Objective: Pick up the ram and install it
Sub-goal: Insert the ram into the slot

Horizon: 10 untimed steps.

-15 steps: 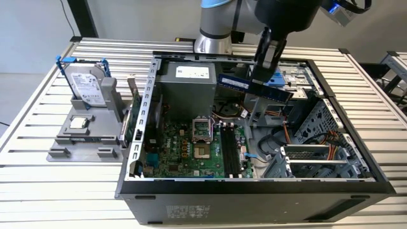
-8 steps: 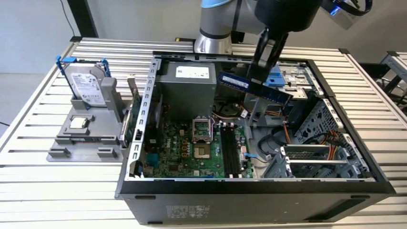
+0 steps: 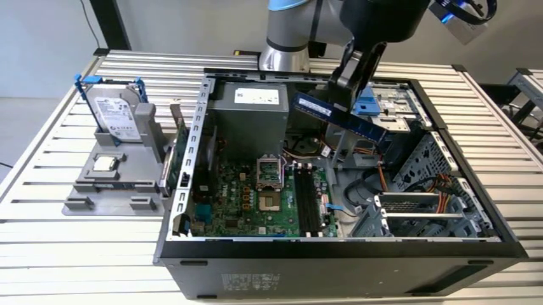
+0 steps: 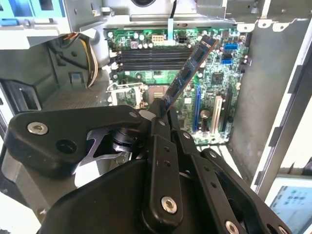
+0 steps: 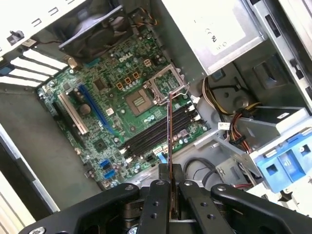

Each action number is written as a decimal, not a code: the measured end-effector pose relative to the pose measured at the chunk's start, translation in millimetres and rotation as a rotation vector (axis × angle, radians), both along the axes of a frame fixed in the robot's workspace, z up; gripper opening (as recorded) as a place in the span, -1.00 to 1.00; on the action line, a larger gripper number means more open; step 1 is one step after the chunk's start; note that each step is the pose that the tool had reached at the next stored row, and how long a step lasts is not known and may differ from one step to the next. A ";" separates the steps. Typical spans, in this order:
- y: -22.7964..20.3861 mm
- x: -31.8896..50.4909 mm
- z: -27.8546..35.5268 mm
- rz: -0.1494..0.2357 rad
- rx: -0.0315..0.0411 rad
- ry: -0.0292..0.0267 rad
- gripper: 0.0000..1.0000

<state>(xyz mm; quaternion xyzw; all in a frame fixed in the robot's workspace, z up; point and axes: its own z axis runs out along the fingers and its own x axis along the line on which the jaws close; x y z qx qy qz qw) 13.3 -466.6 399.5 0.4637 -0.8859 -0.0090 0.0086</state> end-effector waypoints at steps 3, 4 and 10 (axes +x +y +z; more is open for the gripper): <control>0.5 0.1 0.0 -0.009 -0.0001 0.0000 -1.00; 0.5 0.0 0.0 -0.011 -0.0001 0.0000 -1.00; 0.6 0.0 0.1 -0.074 -0.0002 0.0000 -1.00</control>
